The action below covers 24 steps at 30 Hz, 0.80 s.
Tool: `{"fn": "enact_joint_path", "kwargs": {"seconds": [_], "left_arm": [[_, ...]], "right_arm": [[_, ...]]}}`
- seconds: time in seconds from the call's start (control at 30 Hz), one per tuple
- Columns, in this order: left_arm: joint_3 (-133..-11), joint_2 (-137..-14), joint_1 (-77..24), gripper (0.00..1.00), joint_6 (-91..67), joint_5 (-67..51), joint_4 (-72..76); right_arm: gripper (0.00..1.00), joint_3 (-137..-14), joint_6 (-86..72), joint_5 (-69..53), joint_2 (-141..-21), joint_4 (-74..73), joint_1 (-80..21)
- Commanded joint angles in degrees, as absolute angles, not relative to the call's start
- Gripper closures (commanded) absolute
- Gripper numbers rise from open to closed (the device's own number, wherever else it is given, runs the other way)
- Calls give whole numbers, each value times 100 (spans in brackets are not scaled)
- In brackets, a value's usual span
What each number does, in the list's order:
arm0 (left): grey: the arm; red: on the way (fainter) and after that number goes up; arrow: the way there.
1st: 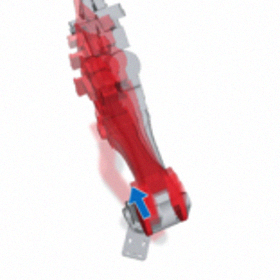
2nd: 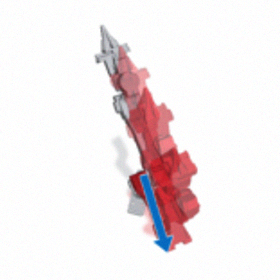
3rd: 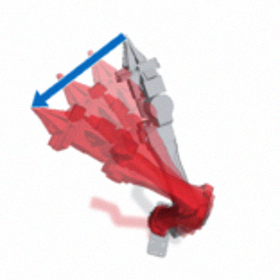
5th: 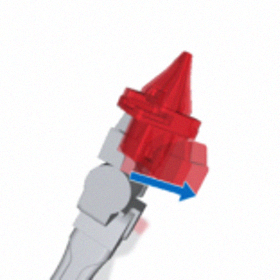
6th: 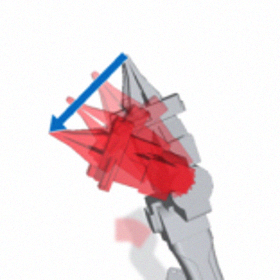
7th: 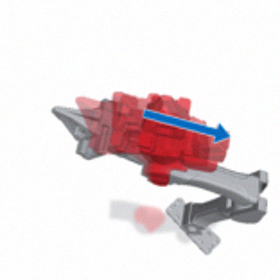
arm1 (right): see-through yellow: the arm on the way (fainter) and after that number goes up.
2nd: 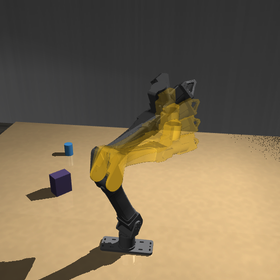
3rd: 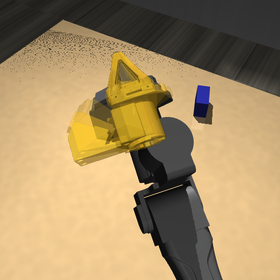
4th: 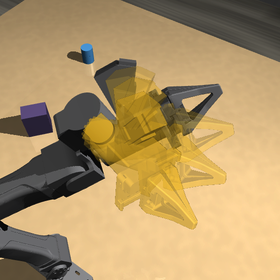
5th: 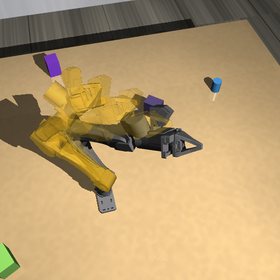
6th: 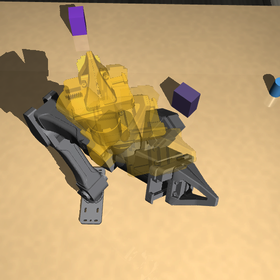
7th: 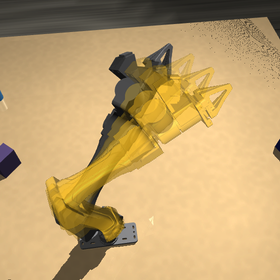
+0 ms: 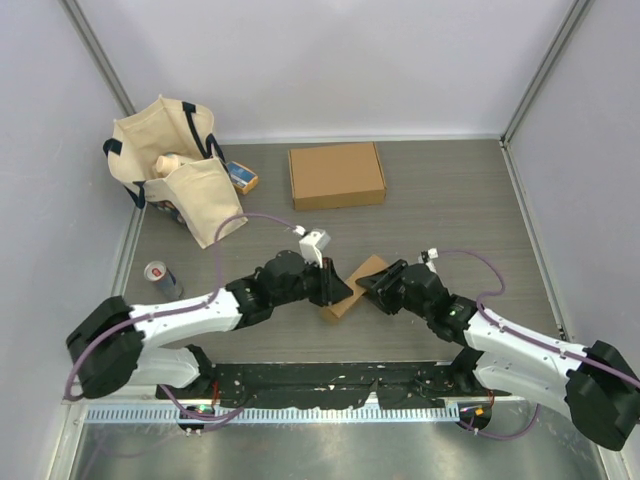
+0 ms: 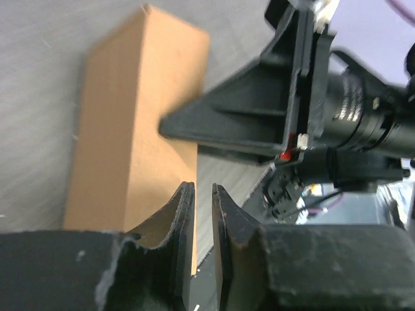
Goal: Fold the paper box
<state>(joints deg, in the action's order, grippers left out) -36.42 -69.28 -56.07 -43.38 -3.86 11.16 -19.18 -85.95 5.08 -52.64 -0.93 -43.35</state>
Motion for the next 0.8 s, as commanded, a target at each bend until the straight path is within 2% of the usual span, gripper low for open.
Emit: {"fn": "enact_joint_path", "kwargs": {"seconds": [0.0, 0.07, 0.17, 0.2, 0.3, 0.33, 0.37, 0.43, 0.5, 0.63, 0.77], "left_arm": [[-3218, -7548, -5616, 81, -4902, -1521, 2871], [-2936, -7559, -5642, 79, -4940, -1460, 3208], [-2813, -7384, -5704, 71, -4659, -1249, 2936], [-2778, -7322, -5713, 70, -4597, -1144, 2840], [-2760, -7137, -5713, 74, -4360, -757, 2278], [-2716, -7076, -5713, 76, -4316, -582, 2076], [-2707, -7067, -5704, 77, -4246, -484, 1952], [-2637, -7049, -5713, 79, -4158, -378, 1750], [-2584, -7040, -5713, 79, -4096, -308, 1688], [-2505, -7145, -5704, 80, -4061, -316, 1687], [-2478, -7207, -5704, 79, -4026, -308, 1731]], "right_arm": [[60, -1478, -7717, 405, -5265, 901, -4236], [61, -1389, -7595, 211, -5317, 1081, -4149], [72, -1301, -7305, -304, -5642, 1563, -4017], [73, -1449, -7147, -421, -5764, 1573, -3973], [63, -1914, -6464, -606, -6038, 1180, -3946], [57, -2047, -6269, -633, -6012, 995, -3911], [44, -2178, -6032, -650, -5881, 767, -3885], [31, -2504, -5434, -808, -5696, 169, -3648], [23, -2619, -5047, -1227, -5362, -130, -3394], [22, -2882, -4378, -2555, -5711, 8, -2280], [26, -3006, -4332, -3795, -6642, 1428, -1821]]}}
